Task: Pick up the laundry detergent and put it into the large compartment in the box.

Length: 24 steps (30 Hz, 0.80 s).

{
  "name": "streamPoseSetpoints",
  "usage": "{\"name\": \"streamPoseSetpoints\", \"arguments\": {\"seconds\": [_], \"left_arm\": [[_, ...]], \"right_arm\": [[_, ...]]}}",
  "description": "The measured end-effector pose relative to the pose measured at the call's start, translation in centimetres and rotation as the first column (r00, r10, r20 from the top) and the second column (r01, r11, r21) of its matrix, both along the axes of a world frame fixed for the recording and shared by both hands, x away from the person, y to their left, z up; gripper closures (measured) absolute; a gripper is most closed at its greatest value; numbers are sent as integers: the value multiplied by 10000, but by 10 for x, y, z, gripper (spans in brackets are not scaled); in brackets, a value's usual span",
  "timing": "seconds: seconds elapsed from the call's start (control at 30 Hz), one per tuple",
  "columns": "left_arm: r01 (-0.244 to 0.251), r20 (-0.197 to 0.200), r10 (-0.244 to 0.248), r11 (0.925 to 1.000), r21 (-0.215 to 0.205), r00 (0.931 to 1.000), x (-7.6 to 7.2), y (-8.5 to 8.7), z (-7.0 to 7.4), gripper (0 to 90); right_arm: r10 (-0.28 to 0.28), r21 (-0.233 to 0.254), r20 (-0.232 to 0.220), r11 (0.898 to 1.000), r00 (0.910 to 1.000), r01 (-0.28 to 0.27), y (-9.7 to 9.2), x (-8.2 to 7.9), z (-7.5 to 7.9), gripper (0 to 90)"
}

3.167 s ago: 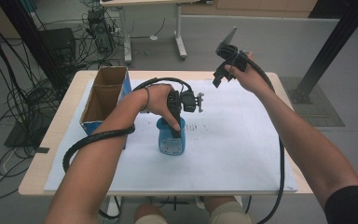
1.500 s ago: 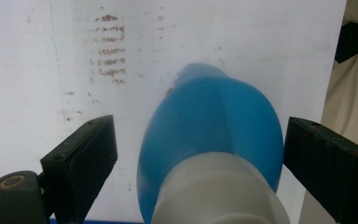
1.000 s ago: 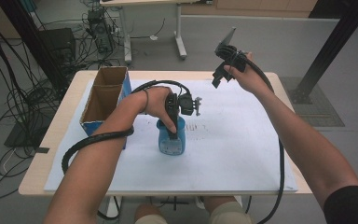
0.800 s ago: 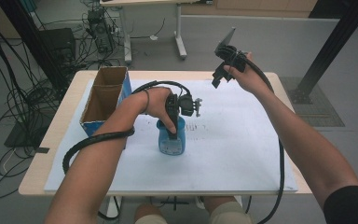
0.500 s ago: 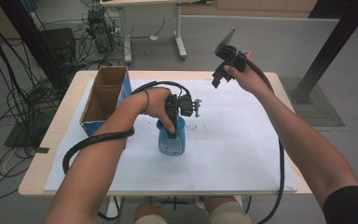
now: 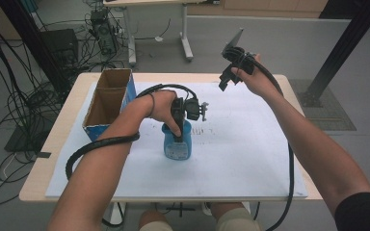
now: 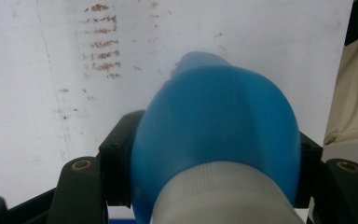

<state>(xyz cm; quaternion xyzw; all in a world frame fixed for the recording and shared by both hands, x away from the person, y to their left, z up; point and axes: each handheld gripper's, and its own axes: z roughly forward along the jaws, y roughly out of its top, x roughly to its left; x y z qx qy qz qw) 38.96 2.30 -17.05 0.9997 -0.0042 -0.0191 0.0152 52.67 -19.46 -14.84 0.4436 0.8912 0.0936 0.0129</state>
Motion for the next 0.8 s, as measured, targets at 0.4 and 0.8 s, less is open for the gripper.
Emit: {"name": "streamPoseSetpoints", "arguments": {"seconds": [0.4, 0.8], "left_arm": [[24, 16, -24, 9999, -102, 10000, 0, 3, 0, 369], [45, -12, -45, 10000, -79, 10000, 1, 2, 0, 370]], "right_arm": [[-5, -33, -34, 10000, 10000, 5, 4, 0, -1, 71], [4, -35, -24, 10000, 10000, -4, 4, 0, -1, 71]]}}
